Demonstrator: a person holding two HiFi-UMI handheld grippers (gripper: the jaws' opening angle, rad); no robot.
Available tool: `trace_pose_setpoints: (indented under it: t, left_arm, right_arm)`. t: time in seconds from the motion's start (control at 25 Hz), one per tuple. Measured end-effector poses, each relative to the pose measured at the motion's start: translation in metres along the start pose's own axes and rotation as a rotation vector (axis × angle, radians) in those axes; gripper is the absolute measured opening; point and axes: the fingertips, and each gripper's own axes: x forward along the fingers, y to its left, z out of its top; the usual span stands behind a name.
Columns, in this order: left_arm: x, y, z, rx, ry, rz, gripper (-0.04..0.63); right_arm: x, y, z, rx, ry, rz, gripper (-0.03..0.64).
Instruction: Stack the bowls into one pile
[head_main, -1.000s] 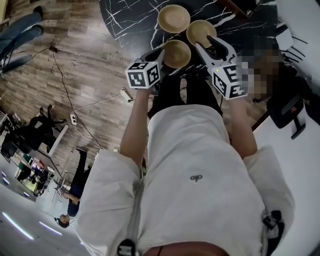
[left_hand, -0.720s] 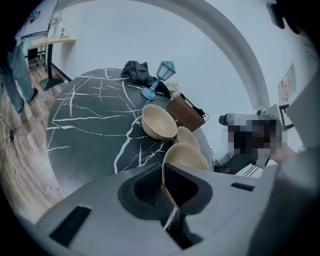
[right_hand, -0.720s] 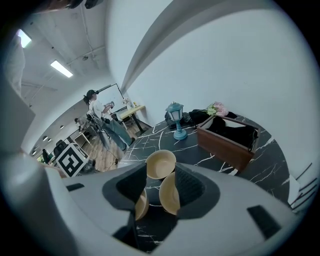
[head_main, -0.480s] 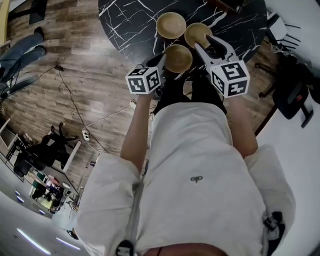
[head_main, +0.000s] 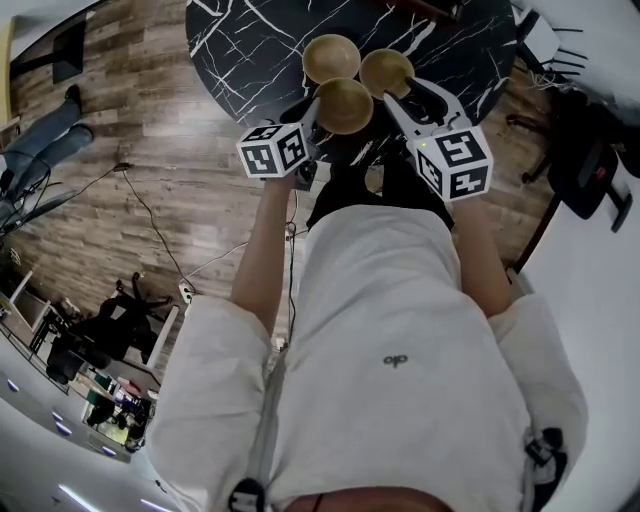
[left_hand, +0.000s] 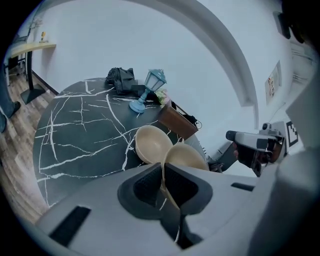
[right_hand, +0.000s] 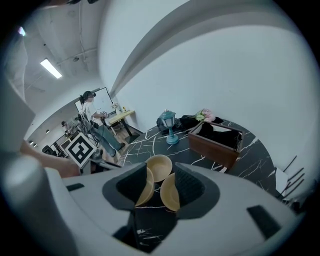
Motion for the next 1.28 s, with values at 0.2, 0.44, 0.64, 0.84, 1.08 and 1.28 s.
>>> trace_pose_setpoints:
  t: [0.2,0.44,0.64,0.84,1.08,1.28]
  left_arm:
    - [0.006,0.004,0.018,-0.051,-0.030,-0.011,0.025]
    - [0.011,0.010,0.031,-0.111,-0.067,-0.005,0.025]
    - [0.013,0.022,0.043,-0.187,-0.122,0.045,0.025]
    - [0.017,0.026,0.053,-0.218,-0.154,0.058,0.025]
    - [0.022,0.031,0.058,-0.246,-0.168,0.074,0.025]
    - [0.025,0.035,0.057,-0.275,-0.178,0.085,0.025]
  right_arm:
    - [-0.006,-0.007,-0.009,0.029,0.007,-0.027,0.169]
    - [-0.005,-0.011,-0.013,0.050,0.006,-0.033,0.169]
    - [-0.005,-0.017,-0.008,0.044,0.008,-0.036,0.169]
    - [-0.003,-0.024,-0.006,0.047,0.016,-0.031,0.169]
    - [0.001,-0.028,-0.007,0.052,0.027,-0.015,0.169]
    - [0.002,-0.033,-0.008,0.049,0.036,-0.008,0.169]
